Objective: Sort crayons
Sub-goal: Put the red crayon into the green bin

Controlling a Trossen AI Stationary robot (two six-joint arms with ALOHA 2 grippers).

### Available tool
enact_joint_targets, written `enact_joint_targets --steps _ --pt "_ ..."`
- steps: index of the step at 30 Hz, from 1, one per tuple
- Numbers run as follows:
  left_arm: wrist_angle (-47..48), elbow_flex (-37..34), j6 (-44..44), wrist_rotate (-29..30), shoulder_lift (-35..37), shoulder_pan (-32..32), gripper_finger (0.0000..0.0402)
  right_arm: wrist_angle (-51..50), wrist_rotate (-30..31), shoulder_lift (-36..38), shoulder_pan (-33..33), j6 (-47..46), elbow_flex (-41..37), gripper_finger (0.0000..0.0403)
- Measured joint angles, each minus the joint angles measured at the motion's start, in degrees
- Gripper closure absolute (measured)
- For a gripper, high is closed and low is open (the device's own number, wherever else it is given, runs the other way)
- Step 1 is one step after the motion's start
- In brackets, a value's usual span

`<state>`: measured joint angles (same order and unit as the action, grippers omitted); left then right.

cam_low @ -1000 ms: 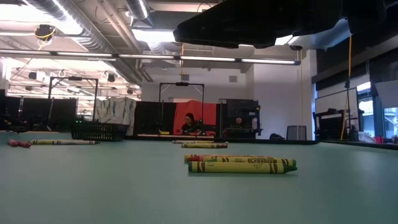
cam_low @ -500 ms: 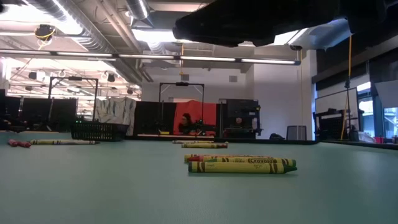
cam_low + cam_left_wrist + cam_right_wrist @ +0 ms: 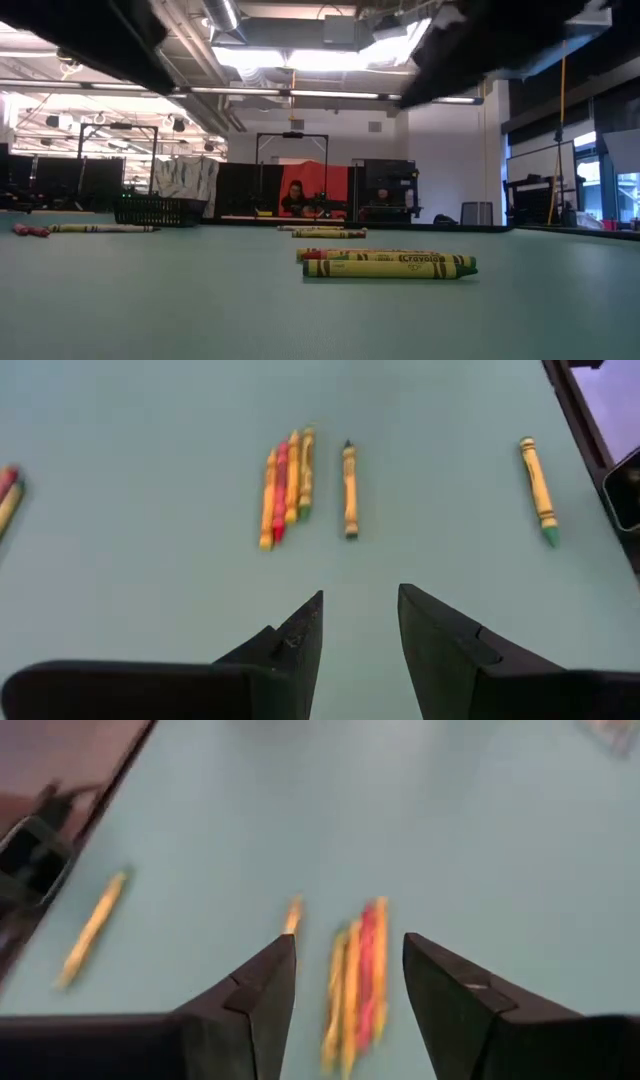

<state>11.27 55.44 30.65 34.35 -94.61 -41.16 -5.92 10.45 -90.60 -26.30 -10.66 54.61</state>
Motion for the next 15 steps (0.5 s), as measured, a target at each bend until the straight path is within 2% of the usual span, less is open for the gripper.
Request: enact_joint_targets --steps 4,7,12,15 --pt "-7.57 0.0 -6.84 3.28 -4.89 1.0 0.0286 -9.6 -6.06 3.38 0.0 -6.85 0.0 0.0219" --pt "-12.91 0.0 -9.69 4.61 -8.09 2.16 0.0286 -13.92 -7.62 4.49 -0.98 -9.1 0.03 0.0219" --pt "-21.45 -0.85 -14.62 -1.81 -11.77 4.47 0.0286 -26.54 -7.36 4.55 -3.18 -13.42 5.05 0.0219" --pt "-32.36 -5.4 -18.09 -5.28 -11.56 6.21 0.0286 -35.2 -7.11 4.61 -4.31 -16.95 8.64 0.0219"
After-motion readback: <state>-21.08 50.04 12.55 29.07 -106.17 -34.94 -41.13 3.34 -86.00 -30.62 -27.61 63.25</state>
